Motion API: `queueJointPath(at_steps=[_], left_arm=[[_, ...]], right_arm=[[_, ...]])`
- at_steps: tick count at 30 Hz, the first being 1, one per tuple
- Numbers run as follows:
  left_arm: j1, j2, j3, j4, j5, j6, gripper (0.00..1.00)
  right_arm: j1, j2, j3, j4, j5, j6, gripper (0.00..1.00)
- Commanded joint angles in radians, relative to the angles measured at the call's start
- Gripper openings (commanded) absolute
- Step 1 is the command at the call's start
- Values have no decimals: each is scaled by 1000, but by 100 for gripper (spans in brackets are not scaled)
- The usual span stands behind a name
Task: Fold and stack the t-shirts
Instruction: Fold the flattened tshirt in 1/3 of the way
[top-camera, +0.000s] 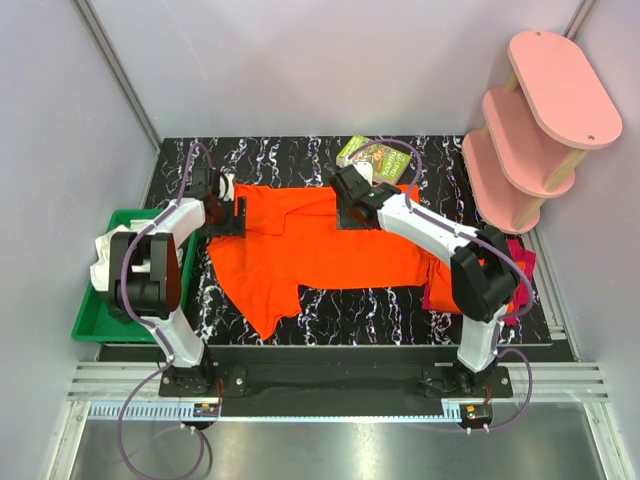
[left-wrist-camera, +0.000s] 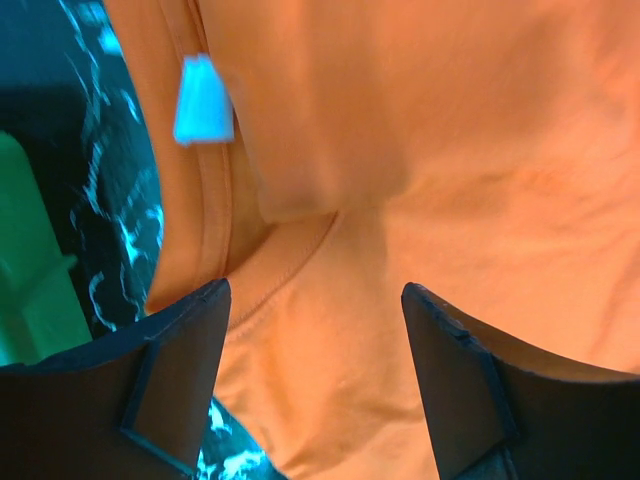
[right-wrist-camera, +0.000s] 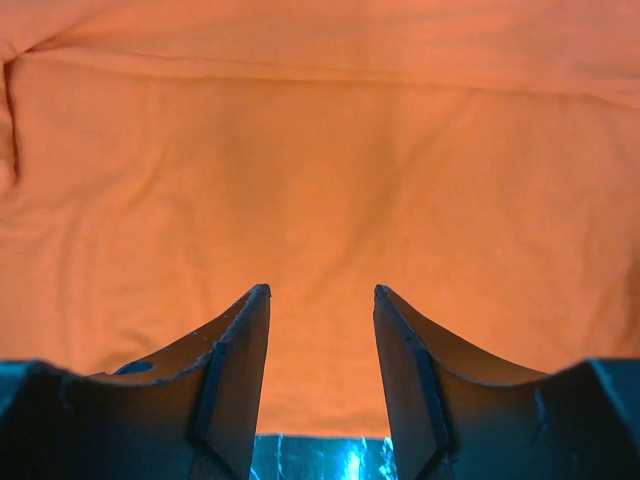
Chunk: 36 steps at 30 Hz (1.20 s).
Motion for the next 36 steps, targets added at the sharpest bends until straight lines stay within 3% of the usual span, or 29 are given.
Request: queueJointPath(at_steps=[1,14,36], left_arm=[[5,-63,-3,130,46,-34,73],[5,77,78,104,52,-35,63],[16,196,210,137,32,-51,58]], right_arm=[[14,-143,-42,10,78,35,53],[18,-197,-142,-1,112,67,53],[20,-166,-147,-10,103,70,52]])
